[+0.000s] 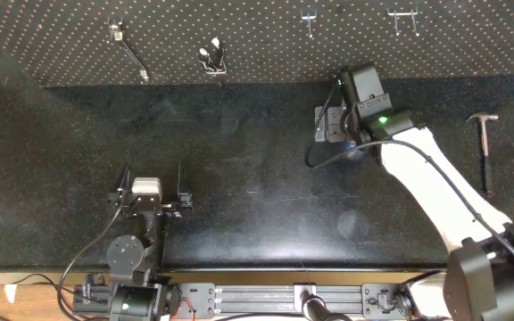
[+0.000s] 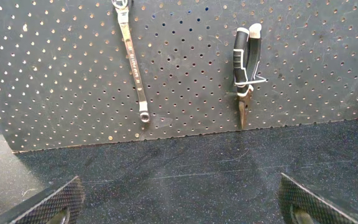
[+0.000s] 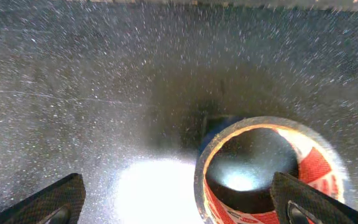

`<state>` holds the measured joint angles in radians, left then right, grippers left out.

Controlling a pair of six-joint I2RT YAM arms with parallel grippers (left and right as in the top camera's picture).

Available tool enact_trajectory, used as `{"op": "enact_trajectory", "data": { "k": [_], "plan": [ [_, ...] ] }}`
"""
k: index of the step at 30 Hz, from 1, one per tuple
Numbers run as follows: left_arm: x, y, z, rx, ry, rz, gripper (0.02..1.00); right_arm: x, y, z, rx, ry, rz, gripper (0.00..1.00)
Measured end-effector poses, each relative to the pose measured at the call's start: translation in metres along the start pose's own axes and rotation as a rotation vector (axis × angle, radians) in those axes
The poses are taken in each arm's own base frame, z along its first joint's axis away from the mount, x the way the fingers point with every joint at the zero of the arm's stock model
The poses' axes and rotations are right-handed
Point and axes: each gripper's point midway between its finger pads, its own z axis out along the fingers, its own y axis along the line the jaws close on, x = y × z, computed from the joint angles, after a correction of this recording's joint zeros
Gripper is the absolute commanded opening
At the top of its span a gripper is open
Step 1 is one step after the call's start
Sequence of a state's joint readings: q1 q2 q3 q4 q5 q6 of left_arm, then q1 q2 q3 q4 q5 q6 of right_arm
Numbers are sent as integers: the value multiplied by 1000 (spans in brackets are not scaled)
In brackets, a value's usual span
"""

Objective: Place Tools Onto Pegboard

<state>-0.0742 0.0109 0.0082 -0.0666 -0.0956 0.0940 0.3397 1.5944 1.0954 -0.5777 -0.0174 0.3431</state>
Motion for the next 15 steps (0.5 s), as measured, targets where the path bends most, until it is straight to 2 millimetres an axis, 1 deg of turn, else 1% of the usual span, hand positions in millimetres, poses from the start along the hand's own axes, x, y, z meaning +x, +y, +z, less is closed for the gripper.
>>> {"op": "enact_trajectory", "data": {
  "k": [4,5,6,7,8,11,12,13,15],
  "plan": [
    [0,0,0,0,0,0,996,13,-4,28,20,67,24,978],
    [0,0,0,0,0,0,996,16,-5,33,24,81,24,737],
    [0,0,0,0,0,0,996,20,-6,39,30,100,25,443],
    [0,0,0,0,0,0,996,23,-7,43,34,112,32,187],
    [0,0,0,0,0,0,996,28,-9,49,42,136,35,80],
    [0,0,0,0,0,0,996,29,-10,51,45,141,43,75],
    [0,0,0,0,0,0,996,29,-10,50,48,140,43,77],
    [0,0,0,0,0,0,996,27,-10,44,50,132,42,75],
    [0,0,0,0,-1,0,996,-14,2,-6,-4,-65,39,77]
  ]
}}
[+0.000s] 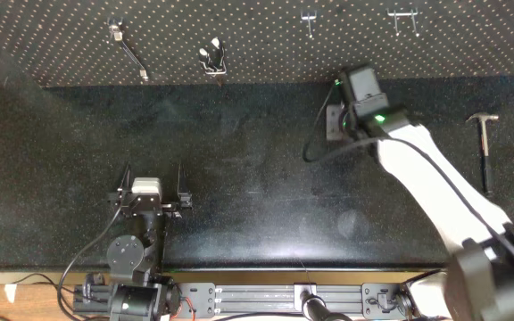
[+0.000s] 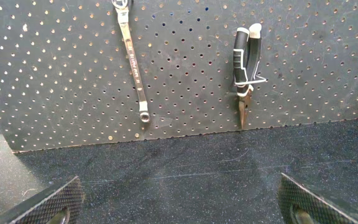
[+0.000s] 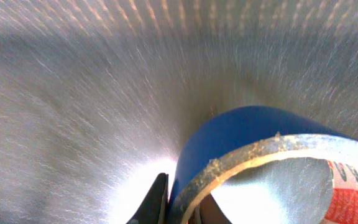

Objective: Place Tools Onto Pegboard

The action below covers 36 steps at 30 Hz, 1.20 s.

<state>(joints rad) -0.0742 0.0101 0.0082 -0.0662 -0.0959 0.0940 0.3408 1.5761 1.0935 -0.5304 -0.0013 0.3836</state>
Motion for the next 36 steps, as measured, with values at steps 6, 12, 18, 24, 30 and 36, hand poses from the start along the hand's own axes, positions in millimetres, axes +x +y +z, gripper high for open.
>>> {"op": "enact_trajectory", "data": {
  "k": [6,12,18,24,30,36],
  "plan": [
    [0,0,0,0,1,0,996,-115,100,-137,-238,-667,-126,75],
    [0,0,0,0,1,0,996,-133,118,-62,-185,-719,-252,77],
    [0,0,0,0,1,0,996,-135,118,-37,-145,-726,-303,290],
    [0,0,0,0,1,0,996,-57,83,-58,-89,-359,-361,518],
    [0,-1,0,4,1,0,996,63,-189,-78,329,279,169,969],
    [0,-1,0,4,1,0,996,130,-286,-62,320,516,233,967]
  ]
}}
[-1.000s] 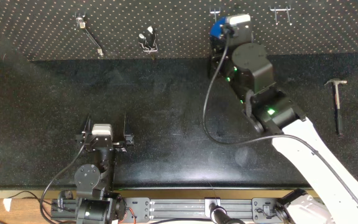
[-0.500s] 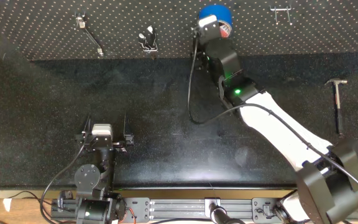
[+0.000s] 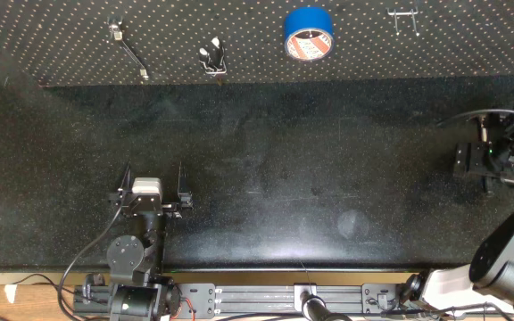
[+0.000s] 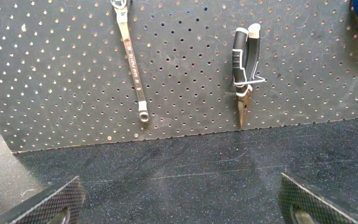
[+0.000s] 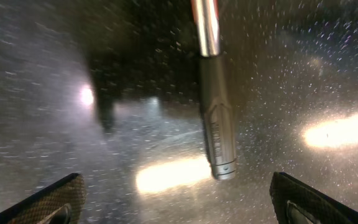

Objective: Place Tools Onto Pegboard

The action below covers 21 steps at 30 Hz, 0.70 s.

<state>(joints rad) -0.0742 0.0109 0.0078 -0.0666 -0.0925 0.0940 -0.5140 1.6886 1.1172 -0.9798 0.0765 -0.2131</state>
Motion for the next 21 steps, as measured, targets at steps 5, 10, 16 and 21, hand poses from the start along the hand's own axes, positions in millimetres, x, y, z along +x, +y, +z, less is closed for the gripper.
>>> {"op": "enact_trajectory", "data": {
  "k": [5,10,16,21],
  "plan": [
    [0,0,0,0,0,0,996,-16,-7,26,-21,-18,-87,796],
    [0,0,0,0,0,0,996,-15,-11,34,-77,-17,-95,305],
    [0,0,0,0,0,0,996,-19,-19,34,-49,-26,-122,75],
    [0,0,0,0,1,0,996,-78,17,-122,-107,-661,-41,75]
  ]
}}
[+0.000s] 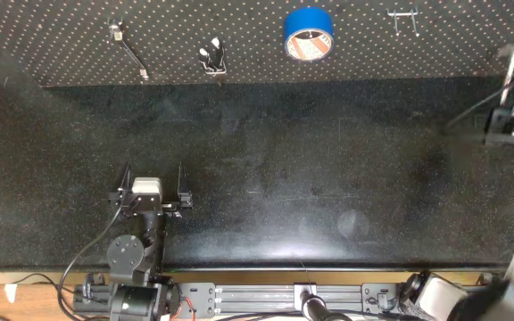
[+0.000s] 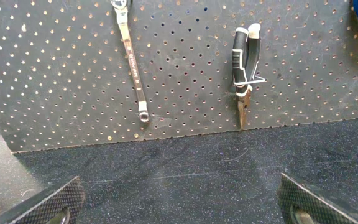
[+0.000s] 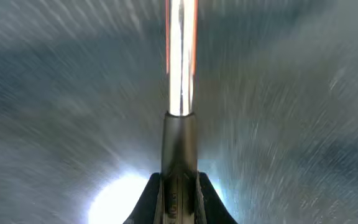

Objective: Place Tools Onto Pegboard

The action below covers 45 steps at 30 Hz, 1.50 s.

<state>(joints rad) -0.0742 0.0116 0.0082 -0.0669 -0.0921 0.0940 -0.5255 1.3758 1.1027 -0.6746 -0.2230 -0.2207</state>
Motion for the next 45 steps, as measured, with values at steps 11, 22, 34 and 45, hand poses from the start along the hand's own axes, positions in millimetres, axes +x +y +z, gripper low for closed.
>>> {"op": "enact_trajectory", "data": {
  "k": [11,22,34,45],
  "plan": [
    [0,0,0,0,-1,0,996,-31,180,-18,-233,-105,-150,75],
    [0,0,0,0,-1,0,996,-25,182,18,-225,-52,-147,991],
    [0,0,0,0,-1,0,996,105,159,-8,-297,-585,10,985],
    [0,0,0,0,-1,0,996,97,163,-64,-286,-852,-214,982]
  ]
}}
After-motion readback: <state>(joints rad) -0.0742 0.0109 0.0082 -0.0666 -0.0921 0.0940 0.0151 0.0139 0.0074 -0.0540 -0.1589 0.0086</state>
